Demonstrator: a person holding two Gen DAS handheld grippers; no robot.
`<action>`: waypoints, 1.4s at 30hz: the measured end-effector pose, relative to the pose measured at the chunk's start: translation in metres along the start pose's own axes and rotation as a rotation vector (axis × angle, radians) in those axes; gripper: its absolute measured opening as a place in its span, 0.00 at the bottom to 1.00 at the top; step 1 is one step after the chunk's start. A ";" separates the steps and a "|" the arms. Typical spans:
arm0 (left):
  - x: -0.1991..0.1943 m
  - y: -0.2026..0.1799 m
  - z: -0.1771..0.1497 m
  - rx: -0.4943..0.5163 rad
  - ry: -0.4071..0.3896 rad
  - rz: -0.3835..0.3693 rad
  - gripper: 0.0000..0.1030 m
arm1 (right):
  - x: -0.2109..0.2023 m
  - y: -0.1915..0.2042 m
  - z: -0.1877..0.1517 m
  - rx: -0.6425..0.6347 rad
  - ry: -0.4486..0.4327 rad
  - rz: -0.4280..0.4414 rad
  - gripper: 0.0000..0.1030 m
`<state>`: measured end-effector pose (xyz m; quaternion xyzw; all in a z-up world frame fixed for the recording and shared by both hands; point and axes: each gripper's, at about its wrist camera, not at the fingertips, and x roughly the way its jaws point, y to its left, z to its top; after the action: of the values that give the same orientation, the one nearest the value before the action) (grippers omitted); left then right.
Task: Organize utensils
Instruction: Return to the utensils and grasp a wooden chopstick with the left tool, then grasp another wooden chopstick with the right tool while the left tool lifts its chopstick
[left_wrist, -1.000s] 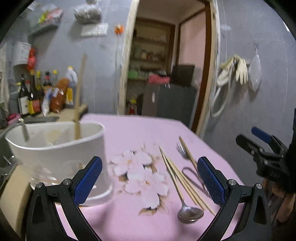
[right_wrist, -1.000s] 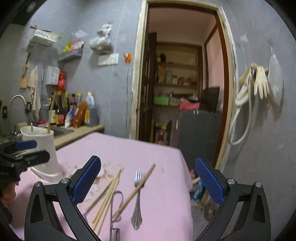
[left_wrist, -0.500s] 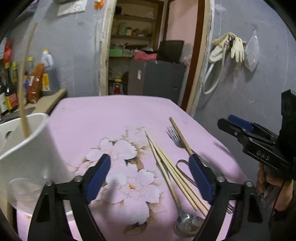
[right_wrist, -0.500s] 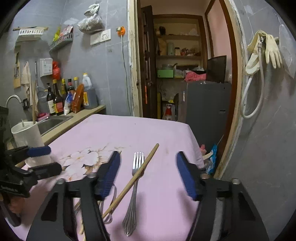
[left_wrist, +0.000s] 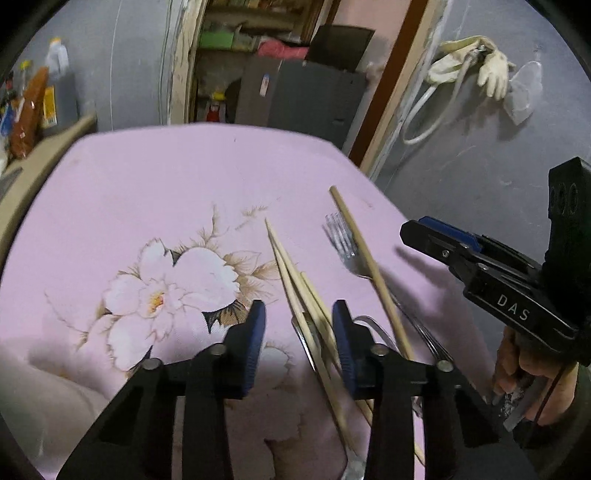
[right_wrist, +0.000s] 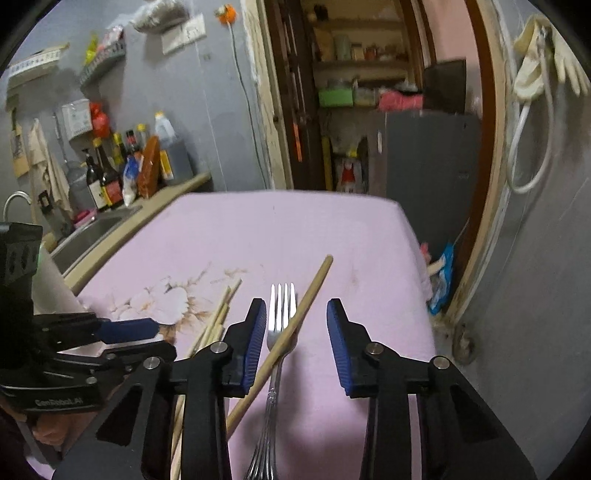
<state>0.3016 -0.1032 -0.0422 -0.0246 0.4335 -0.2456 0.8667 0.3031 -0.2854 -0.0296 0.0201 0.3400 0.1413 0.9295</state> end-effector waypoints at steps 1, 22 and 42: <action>0.003 0.001 0.002 -0.006 0.008 -0.001 0.23 | 0.004 -0.002 0.000 0.011 0.019 0.003 0.28; 0.019 0.028 0.020 -0.103 0.122 0.011 0.04 | 0.061 -0.004 0.012 0.030 0.251 0.002 0.20; -0.023 0.010 -0.004 -0.104 -0.021 -0.024 0.02 | -0.006 -0.001 -0.008 0.211 0.026 0.153 0.05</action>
<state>0.2906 -0.0832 -0.0302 -0.0776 0.4361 -0.2329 0.8658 0.2943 -0.2886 -0.0321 0.1420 0.3626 0.1756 0.9042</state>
